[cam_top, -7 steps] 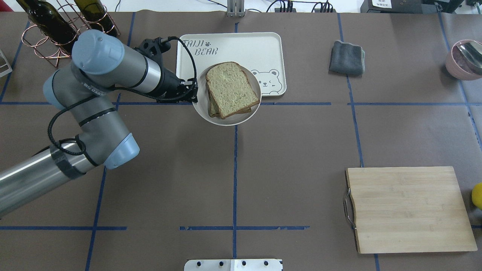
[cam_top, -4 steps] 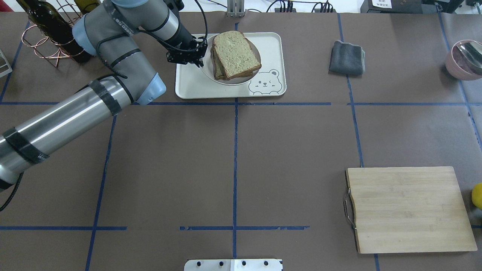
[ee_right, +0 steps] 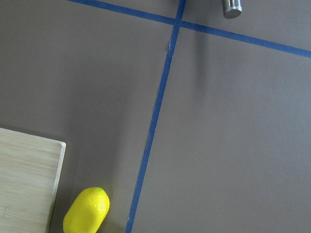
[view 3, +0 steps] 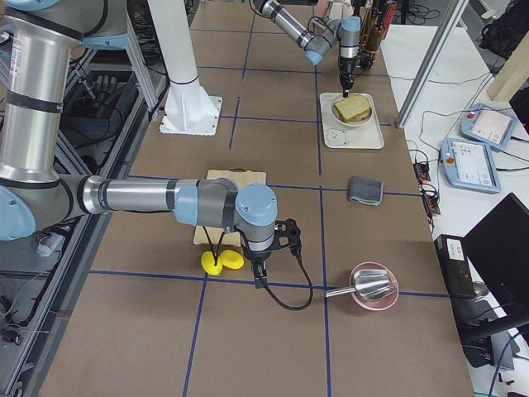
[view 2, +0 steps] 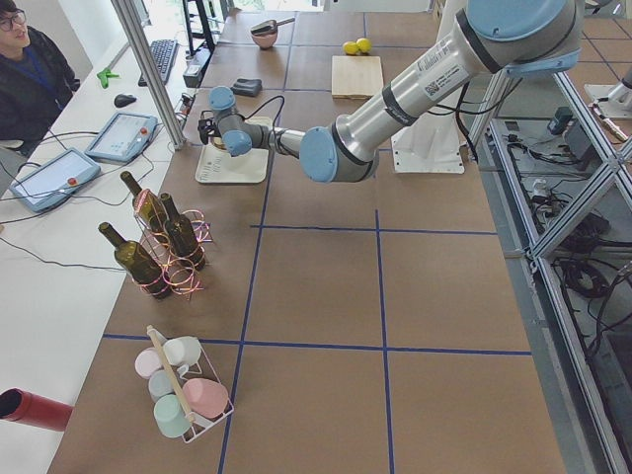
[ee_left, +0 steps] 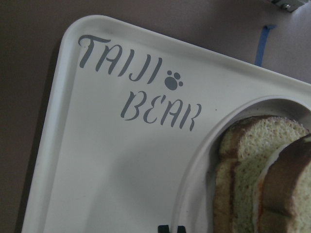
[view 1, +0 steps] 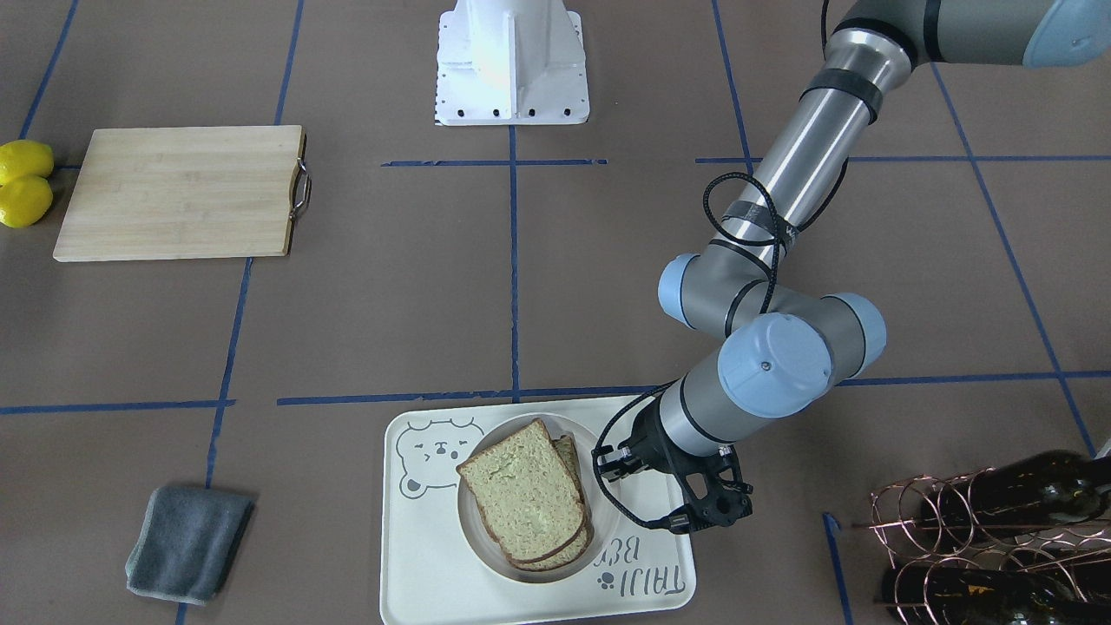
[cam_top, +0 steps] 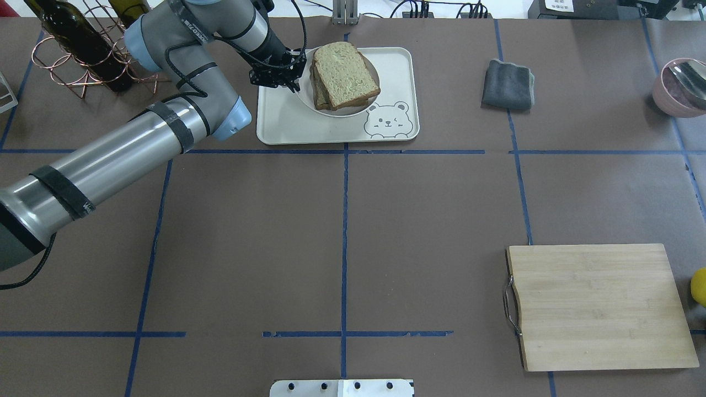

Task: Make sandwich and place on tray
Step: 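Lower the plate onto the tray and open the left gripper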

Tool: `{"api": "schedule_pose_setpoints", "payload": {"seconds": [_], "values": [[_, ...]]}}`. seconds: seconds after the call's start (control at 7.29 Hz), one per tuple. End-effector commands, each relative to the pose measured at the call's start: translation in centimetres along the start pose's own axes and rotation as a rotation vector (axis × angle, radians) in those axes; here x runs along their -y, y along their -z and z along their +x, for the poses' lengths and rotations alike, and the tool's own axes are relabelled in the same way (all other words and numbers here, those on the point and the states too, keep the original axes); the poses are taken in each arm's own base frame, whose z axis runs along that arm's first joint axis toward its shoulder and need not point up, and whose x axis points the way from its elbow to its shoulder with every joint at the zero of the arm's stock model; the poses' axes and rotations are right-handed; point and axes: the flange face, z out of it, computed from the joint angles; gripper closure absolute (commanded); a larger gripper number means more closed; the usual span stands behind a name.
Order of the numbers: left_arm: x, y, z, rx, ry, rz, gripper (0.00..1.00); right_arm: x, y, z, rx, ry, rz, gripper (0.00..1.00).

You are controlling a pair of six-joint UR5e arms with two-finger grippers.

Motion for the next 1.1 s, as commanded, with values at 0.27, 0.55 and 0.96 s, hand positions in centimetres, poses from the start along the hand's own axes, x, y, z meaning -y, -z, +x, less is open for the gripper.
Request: {"api": "schedule_pose_setpoints", "payload": {"seconds": [0.27, 0.55, 0.96], "values": [[0.5, -1.2, -0.5, 0.007, -0.006, 0.028, 0.61, 0.1, 0.0, 0.0, 0.0, 0.004, 0.001, 0.0], [0.5, -1.1, -0.1, 0.005, -0.042, 0.031, 0.01, 0.0, 0.0, 0.0, 0.006, 0.001, 0.003, 0.0], [-0.4, 1.7, 3.4, -0.013, -0.112, 0.039, 0.0, 0.4, 0.1, 0.0, 0.004, -0.026, 0.004, 0.0]]}}
